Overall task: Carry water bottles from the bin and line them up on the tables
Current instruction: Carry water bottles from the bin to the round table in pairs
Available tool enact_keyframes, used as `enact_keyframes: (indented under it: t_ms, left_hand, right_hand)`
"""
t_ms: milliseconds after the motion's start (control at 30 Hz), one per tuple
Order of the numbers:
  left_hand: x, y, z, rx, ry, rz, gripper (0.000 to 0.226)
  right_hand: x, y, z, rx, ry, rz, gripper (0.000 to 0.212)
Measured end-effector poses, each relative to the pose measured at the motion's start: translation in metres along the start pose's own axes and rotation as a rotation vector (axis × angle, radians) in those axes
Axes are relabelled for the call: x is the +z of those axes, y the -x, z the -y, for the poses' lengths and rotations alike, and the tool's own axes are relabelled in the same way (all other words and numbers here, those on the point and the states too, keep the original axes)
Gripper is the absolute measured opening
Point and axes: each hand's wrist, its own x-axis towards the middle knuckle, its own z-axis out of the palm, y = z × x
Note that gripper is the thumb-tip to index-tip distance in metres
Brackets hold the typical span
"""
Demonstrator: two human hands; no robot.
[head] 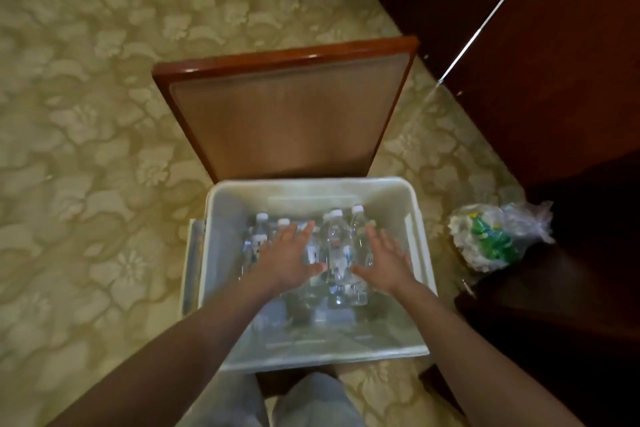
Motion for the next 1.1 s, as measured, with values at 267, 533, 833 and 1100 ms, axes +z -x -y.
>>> enact_keyframes:
  t_ms: [267, 533, 833, 1100]
  left_hand:
    - [0.037, -0.063, -0.012, -0.112, 0.26, 0.035, 0.085]
    - [0.056, -0.103, -0.035, -0.214, 0.564, 0.039, 0.072]
    - [0.08, -0.126, -0.042, -0.317, 0.623, -0.024, 0.076]
    - [0.091, -0.135, -0.04, -0.327, 0.615, -0.075, 0.08]
  right_hand:
    - [0.032, -0.067, -0.03, -0.041, -0.158, 0.016, 0.1]
    - [0.05, -0.104, -0.047, 0.021, -0.23, -0.059, 0.084]
    - [0.056, -0.116, -0.054, 0.049, -0.3, -0.158, 0.08]
    - [0.058, -0.113, -0.047, 0.104, -0.385, -0.188, 0.084]
